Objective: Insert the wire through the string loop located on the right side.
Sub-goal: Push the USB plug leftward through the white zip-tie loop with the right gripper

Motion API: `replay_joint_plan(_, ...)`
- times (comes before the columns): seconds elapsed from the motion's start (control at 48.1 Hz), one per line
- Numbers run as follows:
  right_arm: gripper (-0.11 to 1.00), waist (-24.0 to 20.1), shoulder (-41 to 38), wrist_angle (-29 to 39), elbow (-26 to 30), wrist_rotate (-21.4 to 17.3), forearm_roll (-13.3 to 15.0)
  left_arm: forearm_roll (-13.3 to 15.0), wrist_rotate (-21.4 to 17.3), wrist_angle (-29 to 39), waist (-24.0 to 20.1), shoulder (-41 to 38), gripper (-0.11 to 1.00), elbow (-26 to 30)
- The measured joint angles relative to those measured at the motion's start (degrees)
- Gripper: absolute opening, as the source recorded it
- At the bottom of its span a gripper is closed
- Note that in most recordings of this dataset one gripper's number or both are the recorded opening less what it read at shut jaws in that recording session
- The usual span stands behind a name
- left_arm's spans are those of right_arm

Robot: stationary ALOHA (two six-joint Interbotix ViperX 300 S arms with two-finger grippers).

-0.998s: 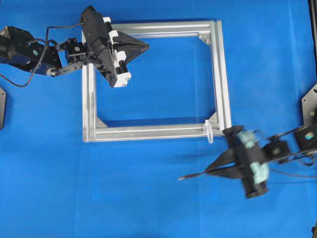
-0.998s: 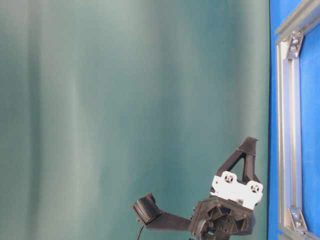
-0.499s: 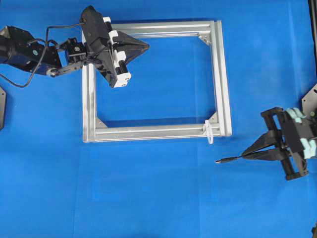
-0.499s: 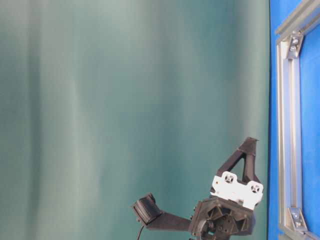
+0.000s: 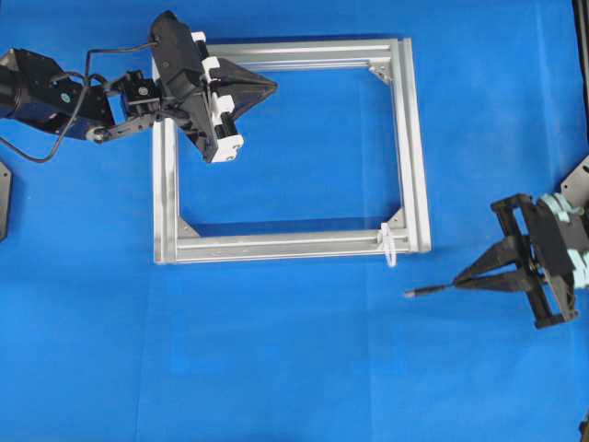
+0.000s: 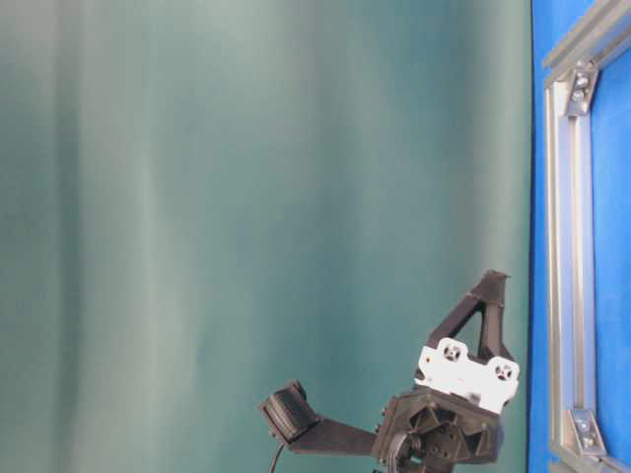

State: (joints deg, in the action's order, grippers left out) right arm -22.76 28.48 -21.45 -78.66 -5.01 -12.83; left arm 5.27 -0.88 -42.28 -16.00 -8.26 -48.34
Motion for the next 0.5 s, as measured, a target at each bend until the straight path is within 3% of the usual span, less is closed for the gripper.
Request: replay_joint_plan(0.499, -0.04, 10.63, 0.26, 0.09, -1.14, 2.90, 0.00, 0.00, 0.00, 0.00, 0.00, 0.00, 0.00, 0.09)
